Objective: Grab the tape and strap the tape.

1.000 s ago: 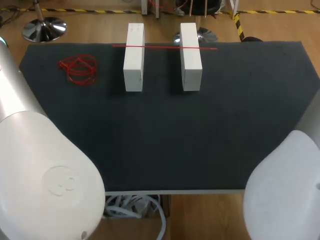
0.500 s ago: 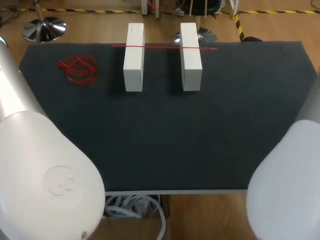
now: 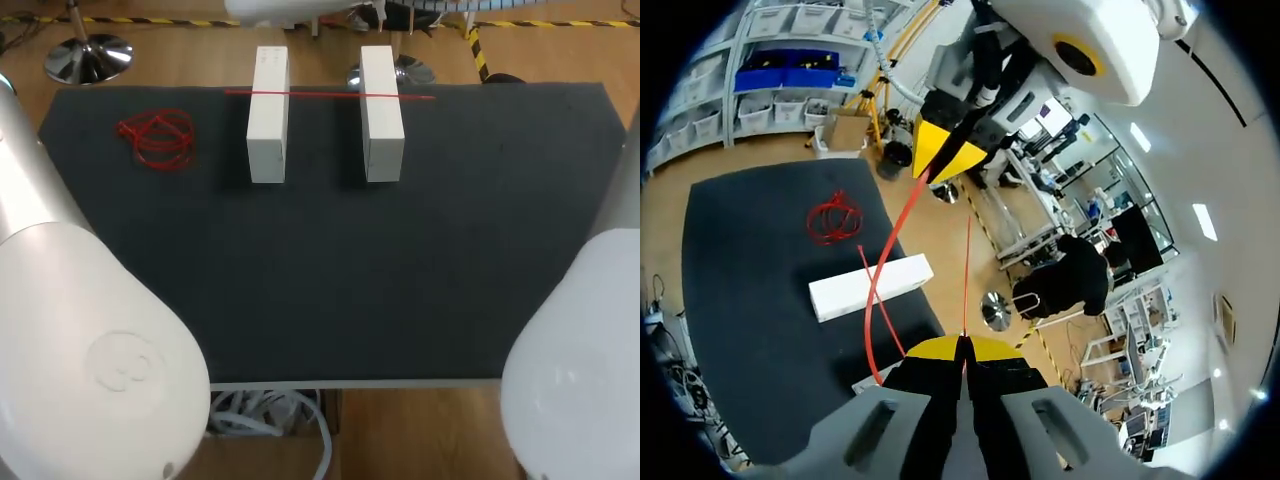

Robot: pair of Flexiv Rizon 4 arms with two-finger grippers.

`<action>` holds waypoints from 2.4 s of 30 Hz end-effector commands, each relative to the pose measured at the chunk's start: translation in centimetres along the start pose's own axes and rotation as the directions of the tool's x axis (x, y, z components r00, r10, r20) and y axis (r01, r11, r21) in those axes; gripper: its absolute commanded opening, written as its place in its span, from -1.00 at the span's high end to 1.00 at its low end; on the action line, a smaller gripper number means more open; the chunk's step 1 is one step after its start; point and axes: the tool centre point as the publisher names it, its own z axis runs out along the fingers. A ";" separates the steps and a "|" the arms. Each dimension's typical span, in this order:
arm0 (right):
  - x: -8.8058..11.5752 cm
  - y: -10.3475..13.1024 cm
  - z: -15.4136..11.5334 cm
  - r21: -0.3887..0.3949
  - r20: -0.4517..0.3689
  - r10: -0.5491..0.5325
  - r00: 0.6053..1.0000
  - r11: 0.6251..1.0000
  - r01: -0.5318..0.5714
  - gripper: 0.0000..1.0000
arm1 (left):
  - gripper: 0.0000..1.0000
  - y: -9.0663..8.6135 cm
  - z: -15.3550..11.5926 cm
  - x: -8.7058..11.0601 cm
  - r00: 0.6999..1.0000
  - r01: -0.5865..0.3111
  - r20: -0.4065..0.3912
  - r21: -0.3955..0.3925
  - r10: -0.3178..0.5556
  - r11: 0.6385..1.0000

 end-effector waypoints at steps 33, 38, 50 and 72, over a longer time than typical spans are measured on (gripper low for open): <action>0.0 0.6 -0.6 0.139 0.052 -0.145 0.988 0.981 0.137 1.00 | 1.00 0.0 0.0 0.0 1.000 0.000 -0.002 -0.001 0.000 1.000; 0.0 0.8 -0.7 0.163 0.069 -0.213 0.975 0.966 0.200 1.00 | 1.00 0.0 0.0 0.0 1.000 0.000 -0.002 -0.001 0.000 1.000; -1.3 0.6 -1.0 0.245 0.145 -0.302 0.942 0.934 0.261 1.00 | 1.00 0.0 0.0 0.0 1.000 0.000 -0.002 -0.001 0.000 1.000; -1.6 2.8 0.2 0.222 0.139 -0.363 0.921 0.918 0.328 1.00 | 1.00 0.0 0.0 0.0 1.000 0.000 -0.002 -0.001 0.000 1.000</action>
